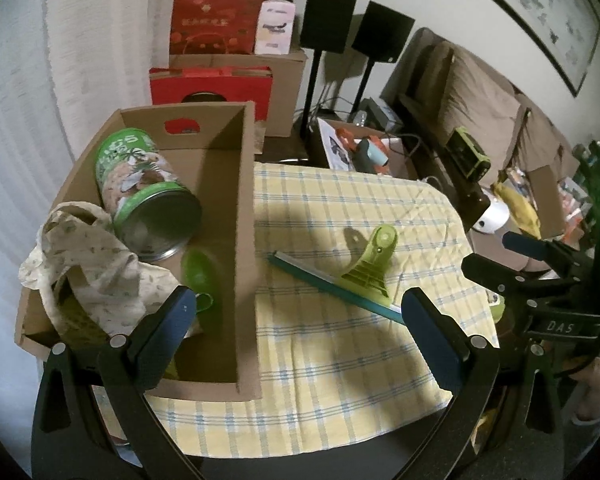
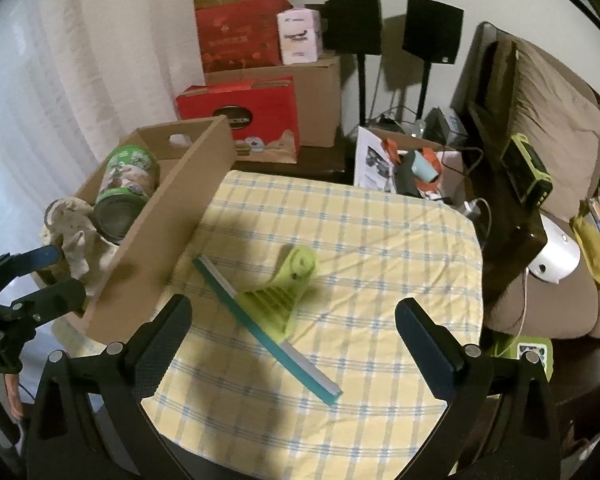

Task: Organize objects
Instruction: 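Withdraw the open left tool from the box over the table, then grasp the lime-green clip with the teal strip using the left tool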

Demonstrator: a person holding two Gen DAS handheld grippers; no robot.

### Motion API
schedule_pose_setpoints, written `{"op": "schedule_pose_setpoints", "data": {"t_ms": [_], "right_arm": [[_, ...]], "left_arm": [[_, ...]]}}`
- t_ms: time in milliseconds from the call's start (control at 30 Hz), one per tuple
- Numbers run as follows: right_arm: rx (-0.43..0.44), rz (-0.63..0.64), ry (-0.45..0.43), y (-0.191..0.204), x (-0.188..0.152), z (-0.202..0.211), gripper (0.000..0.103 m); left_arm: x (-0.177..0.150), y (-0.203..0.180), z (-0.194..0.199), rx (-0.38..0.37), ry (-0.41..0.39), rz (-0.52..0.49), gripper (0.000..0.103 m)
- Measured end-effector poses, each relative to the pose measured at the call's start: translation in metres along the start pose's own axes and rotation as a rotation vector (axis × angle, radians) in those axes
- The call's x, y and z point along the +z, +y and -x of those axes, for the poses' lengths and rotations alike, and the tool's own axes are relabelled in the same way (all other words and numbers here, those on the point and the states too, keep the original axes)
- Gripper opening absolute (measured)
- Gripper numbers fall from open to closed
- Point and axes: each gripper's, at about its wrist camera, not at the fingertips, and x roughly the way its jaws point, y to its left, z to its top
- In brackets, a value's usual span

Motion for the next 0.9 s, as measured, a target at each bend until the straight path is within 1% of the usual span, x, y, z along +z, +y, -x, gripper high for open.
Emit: {"op": "schedule_pose_setpoints", "data": {"t_ms": [300, 500, 600, 733, 900], "right_arm": [[-0.02, -0.078, 0.005, -0.036, -0.022, -0.005, 0.102], [-0.005, -0.152, 0.025, -0.058, -0.037, -0.017, 0.102], [-0.004, -0.178, 0.029, -0.067, -0.043, -0.02, 0.102], [-0.008, -0.191, 0.035, -0.073, -0.052, -0.021, 0.102], [-0.011, -0.201, 0.065, -0.08, -0.064, -0.03, 0.099]], "left_arm": [[-0.007, -0.024, -0.019, -0.036, 0.028, -0.027, 0.103], [-0.016, -0.045, -0.035, -0.048, 0.05, -0.073, 0.103], [-0.021, -0.059, -0.045, -0.047, 0.06, -0.113, 0.103], [-0.019, -0.073, -0.057, -0.049, 0.069, -0.143, 0.102], [-0.004, -0.081, -0.079, -0.052, 0.06, -0.139, 0.102]]}}
